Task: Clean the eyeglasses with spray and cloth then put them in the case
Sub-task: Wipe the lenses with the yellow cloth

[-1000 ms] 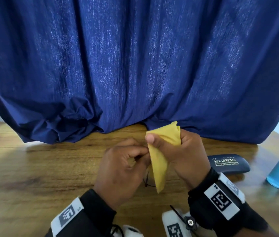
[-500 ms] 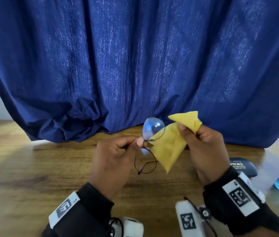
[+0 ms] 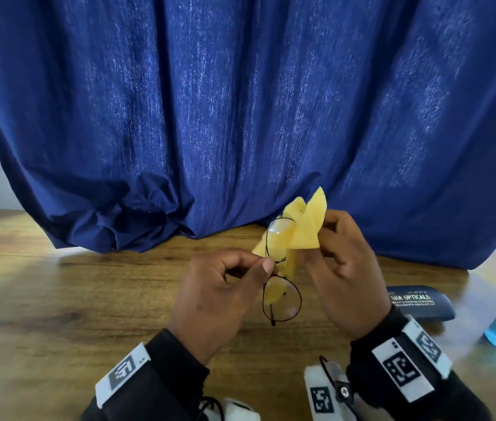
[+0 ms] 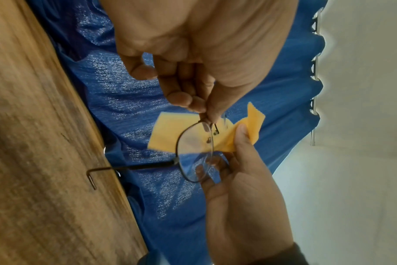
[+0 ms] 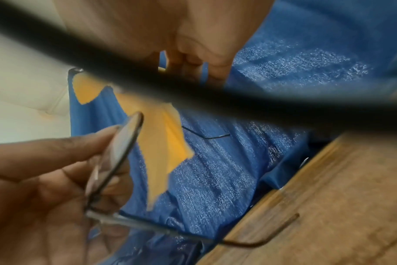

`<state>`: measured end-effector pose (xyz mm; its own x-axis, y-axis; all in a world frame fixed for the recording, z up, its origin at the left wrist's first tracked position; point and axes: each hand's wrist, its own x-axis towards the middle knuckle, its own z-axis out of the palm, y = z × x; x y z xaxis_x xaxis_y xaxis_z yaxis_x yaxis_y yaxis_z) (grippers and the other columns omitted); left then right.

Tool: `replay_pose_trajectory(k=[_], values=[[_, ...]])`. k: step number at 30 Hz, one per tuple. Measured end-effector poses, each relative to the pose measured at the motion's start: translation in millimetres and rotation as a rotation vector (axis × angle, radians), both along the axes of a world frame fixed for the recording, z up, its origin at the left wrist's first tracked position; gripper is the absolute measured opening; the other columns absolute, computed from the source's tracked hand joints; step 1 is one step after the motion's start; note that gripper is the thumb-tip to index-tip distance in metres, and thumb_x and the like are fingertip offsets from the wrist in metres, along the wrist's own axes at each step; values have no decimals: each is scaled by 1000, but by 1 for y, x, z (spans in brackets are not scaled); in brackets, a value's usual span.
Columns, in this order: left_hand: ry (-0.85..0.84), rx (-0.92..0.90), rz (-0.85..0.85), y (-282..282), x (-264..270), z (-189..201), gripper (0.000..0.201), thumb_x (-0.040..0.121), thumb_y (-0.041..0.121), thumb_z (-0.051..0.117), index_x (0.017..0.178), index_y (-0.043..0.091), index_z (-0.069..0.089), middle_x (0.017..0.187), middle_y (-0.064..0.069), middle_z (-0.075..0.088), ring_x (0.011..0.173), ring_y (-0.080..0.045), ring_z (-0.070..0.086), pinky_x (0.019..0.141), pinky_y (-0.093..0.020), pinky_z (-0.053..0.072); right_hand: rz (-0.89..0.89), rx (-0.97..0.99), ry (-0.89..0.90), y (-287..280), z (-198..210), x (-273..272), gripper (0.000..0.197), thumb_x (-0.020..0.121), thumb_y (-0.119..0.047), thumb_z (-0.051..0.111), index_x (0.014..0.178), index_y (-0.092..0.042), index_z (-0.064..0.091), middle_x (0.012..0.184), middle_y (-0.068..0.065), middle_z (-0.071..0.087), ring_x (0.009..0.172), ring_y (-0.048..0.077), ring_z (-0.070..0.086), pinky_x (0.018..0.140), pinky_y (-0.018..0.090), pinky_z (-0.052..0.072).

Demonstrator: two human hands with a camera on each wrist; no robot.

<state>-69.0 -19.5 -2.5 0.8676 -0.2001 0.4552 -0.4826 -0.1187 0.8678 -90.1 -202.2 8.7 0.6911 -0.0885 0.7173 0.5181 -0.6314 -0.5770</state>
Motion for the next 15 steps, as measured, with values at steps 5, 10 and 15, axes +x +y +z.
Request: replay_pose_trajectory(k=[5,10,15], values=[[-103,-30,-9,1,-3,5,19,87,34,72,83,19,82,77,7,79,63,5,61,59,-5,41,-21,-375,-122,-10,3,-1,13,94,-38,66,96,-42,78,152,-17,37,124,17,40,103,32,37],[-166,46,8,0,-2,3,11,90,25,72,84,22,82,81,7,78,73,-4,64,63,-6,40,-121,-472,-136,-23,7,1,27,96,-39,56,117,-44,73,167,-3,28,131,24,37,105,57,37],[-190,54,-28,5,1,0,13,84,9,82,93,19,83,81,7,78,71,-3,65,61,-8,43,2,-550,-113,-18,4,1,31,97,-38,55,122,-49,69,171,0,15,146,31,27,111,61,32]])
